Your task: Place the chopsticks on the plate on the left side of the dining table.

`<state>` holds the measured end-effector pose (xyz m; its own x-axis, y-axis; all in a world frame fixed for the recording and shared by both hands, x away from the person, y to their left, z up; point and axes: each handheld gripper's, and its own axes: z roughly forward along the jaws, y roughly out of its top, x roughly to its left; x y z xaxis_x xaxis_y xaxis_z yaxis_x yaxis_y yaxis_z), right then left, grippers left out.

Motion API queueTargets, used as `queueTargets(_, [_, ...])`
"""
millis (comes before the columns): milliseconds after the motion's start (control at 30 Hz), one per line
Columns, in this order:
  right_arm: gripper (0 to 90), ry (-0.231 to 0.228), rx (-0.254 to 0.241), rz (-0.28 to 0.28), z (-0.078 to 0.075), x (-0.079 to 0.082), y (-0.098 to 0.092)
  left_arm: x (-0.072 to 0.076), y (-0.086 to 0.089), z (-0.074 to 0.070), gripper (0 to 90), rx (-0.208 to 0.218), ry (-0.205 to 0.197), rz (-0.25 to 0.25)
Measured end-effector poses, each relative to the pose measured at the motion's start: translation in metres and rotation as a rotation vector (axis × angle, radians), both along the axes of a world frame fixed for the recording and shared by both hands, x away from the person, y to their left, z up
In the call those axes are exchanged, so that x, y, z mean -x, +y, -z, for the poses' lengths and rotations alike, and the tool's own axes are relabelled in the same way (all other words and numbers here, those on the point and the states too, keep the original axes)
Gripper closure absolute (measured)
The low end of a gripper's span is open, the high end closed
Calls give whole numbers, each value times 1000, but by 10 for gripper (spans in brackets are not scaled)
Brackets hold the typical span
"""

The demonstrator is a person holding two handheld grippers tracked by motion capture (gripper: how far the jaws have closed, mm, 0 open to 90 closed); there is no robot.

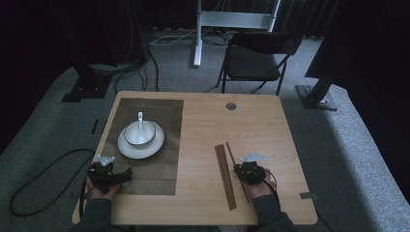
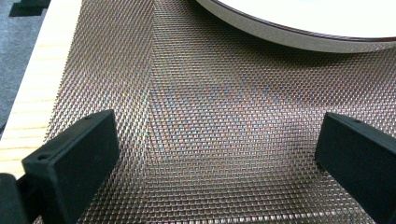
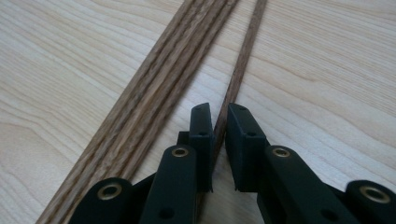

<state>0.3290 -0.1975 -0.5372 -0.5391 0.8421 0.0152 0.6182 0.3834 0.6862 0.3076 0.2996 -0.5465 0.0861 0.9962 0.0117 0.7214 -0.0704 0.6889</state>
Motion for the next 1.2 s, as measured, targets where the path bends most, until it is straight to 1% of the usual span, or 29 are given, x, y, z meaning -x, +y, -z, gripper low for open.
queueTargets(233, [824, 0, -3, 23, 0, -1, -5, 0, 0, 0, 1, 0, 0, 0])
queueTargets(267, [830, -3, -1, 36, 0, -2, -7, 0, 0, 0, 1, 0, 0, 0])
queueTargets(500, [845, -14, 15, 63, 0, -2, -9, 0, 0, 0, 1, 0, 0, 0])
queueTargets(733, [846, -28, 18, 73, 0, -2, -9, 0, 0, 0, 1, 0, 0, 0])
queueTargets(833, [846, -34, 14, 81, -1, -1, -11, 0, 0, 0, 1, 0, 0, 0])
queueTargets(933, [846, -52, 5, 92, -4, -1, -13, 0, 0, 0, 1, 0, 0, 0])
queueTargets(1000, [846, -51, -5, 96, -4, 0, -14, 0, 0, 0, 1, 0, 0, 0])
queueTargets(1200, [846, -59, -13, 96, -6, -1, -16, 0, 0, 0, 1, 0, 0, 0])
